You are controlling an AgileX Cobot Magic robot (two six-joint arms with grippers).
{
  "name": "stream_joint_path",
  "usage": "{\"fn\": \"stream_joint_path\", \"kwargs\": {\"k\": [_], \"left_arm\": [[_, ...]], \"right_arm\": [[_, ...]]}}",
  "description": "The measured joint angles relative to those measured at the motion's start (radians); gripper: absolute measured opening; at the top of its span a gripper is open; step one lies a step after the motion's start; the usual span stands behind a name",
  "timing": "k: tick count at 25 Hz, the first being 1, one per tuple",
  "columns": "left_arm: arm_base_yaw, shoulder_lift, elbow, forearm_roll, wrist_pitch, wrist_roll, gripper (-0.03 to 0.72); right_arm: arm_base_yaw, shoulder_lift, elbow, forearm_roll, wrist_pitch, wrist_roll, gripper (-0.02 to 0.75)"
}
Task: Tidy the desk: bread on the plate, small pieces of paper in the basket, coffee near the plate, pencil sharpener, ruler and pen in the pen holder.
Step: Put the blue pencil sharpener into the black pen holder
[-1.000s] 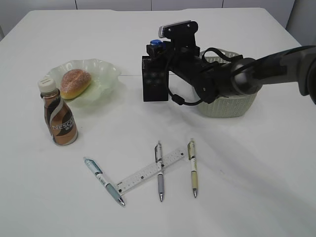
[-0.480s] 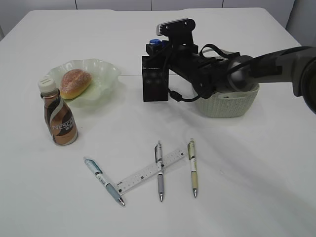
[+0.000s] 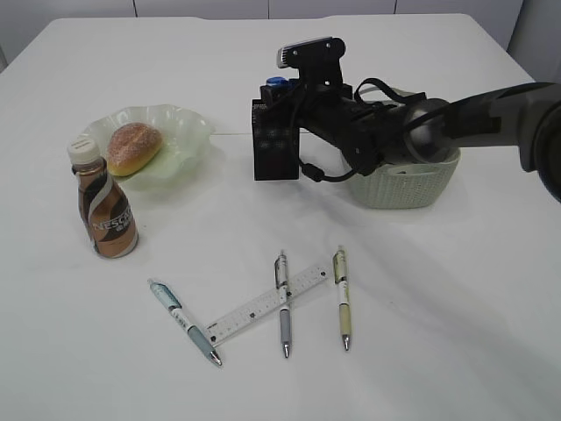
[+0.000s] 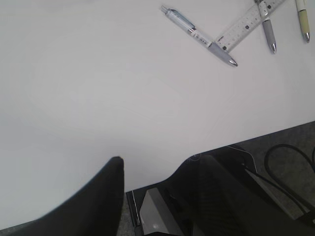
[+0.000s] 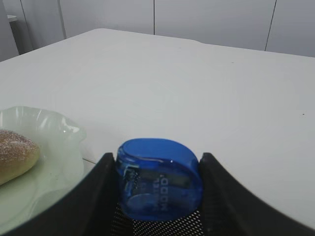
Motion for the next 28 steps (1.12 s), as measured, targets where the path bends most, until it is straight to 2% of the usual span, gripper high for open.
{"fn": "stream_joint_path", "kwargs": {"k": [19,28], "left_arm": [[0.000,0.000,0.000,0.001,0.000,0.000,0.361],[0.000,0.000,0.000,0.011,0.000,0.000,0.361]], "right_arm": [[0.000,0.000,-0.002,-0.032,0.007,0.000,0.407],[0.000,0.000,-0.053,-0.030,0.099,0.000,0.446]]}}
